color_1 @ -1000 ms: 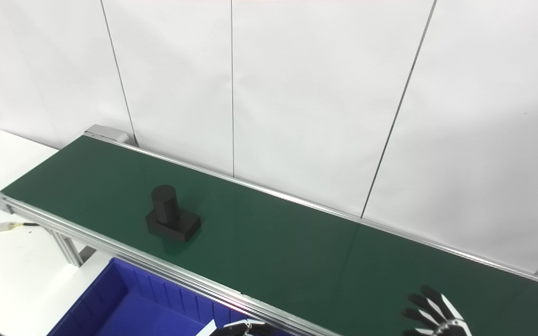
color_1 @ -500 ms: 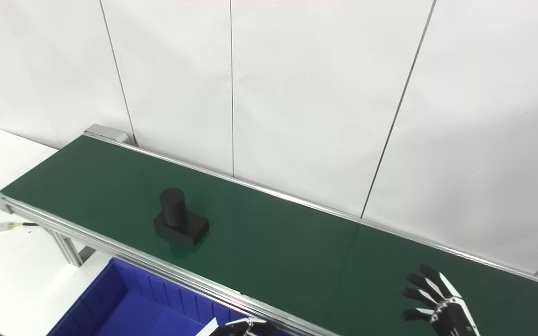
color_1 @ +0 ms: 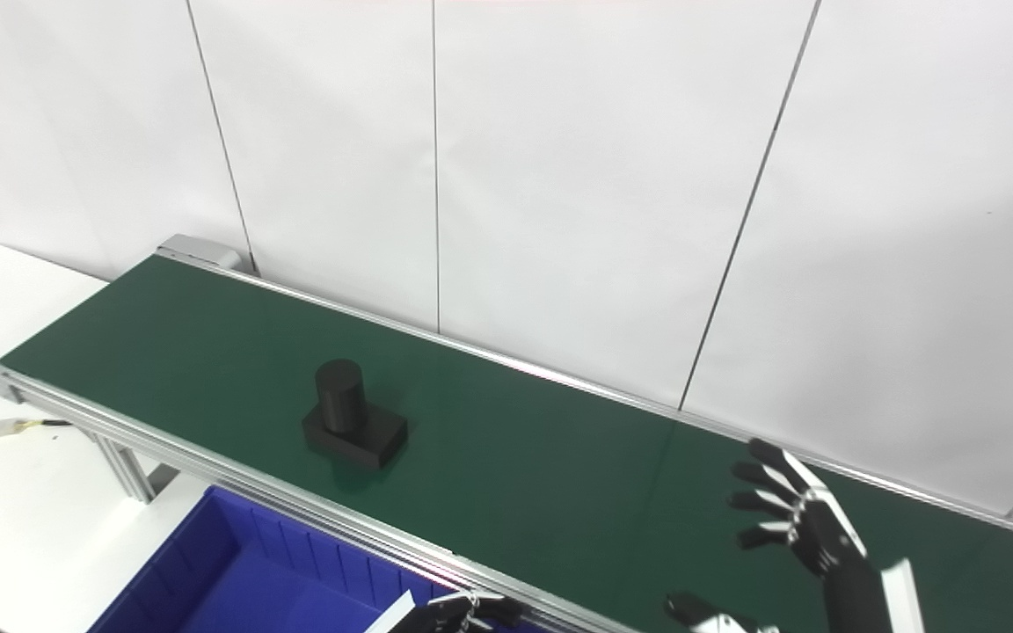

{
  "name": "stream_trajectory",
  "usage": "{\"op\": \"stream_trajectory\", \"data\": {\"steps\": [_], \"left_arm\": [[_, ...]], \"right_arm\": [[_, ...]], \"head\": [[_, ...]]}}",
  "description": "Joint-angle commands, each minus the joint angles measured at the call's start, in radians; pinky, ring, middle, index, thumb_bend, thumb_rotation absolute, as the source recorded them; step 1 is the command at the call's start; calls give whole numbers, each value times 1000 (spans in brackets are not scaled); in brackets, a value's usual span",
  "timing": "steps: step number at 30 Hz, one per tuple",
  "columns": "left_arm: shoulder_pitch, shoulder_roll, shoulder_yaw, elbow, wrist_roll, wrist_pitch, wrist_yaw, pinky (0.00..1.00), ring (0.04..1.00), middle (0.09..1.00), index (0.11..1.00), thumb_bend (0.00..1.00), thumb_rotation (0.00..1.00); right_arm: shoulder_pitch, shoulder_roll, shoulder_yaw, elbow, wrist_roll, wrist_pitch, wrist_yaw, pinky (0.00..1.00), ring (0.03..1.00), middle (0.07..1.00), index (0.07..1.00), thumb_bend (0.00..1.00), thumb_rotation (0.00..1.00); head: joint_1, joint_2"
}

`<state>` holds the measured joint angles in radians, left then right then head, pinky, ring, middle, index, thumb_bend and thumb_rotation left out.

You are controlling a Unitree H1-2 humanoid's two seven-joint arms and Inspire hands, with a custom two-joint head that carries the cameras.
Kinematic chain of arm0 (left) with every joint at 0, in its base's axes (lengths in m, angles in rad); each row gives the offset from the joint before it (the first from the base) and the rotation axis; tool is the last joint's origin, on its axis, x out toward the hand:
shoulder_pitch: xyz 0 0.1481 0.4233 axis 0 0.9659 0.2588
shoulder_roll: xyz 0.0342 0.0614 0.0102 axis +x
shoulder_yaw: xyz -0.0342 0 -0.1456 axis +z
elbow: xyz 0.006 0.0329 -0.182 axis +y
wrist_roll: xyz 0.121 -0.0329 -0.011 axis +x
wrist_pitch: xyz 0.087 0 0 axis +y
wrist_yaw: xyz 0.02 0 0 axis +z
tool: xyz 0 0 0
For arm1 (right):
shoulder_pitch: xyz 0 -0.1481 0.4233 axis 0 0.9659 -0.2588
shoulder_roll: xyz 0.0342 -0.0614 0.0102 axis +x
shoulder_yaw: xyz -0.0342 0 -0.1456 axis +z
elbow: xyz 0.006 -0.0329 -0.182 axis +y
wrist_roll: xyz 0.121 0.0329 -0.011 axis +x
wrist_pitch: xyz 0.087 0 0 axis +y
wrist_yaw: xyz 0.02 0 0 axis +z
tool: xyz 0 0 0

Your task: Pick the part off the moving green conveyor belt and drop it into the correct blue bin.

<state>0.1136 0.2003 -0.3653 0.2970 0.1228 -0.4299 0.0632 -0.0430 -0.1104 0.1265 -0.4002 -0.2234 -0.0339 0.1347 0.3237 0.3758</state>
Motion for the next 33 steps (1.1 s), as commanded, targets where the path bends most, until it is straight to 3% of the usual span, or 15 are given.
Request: {"op": "stream_trajectory", "data": {"steps": [1, 10, 14, 22, 33], "left_arm": [[-24, 2, -4, -8, -10, -40, 14, 529, 673, 772, 779, 995, 254], [-36, 1, -11, 8, 4, -40, 26, 533, 674, 771, 783, 1000, 274], [-40, -2, -13, 16, -1, -40, 25, 534, 681, 775, 784, 1000, 272], [-40, -4, -19, 16, 0, -40, 34, 535, 681, 772, 781, 1000, 277], [-48, -2, -25, 26, -2, -40, 38, 543, 684, 769, 785, 1000, 302]], "right_arm": [[-38, -7, 0, -7, -4, 9, 6, 524, 690, 771, 831, 808, 317], [-112, -33, 11, 5, -85, 84, 38, 564, 704, 783, 847, 803, 316], [-146, -42, 34, 13, -163, 121, 50, 578, 711, 790, 853, 800, 356], [-226, -44, 83, 62, -255, 208, 101, 620, 756, 823, 871, 819, 319], [-300, -46, 110, 141, -273, 199, 120, 656, 778, 844, 885, 817, 320]], "head": [[3, 0], [-1, -2], [-1, -4], [6, -4], [9, -10]]}}
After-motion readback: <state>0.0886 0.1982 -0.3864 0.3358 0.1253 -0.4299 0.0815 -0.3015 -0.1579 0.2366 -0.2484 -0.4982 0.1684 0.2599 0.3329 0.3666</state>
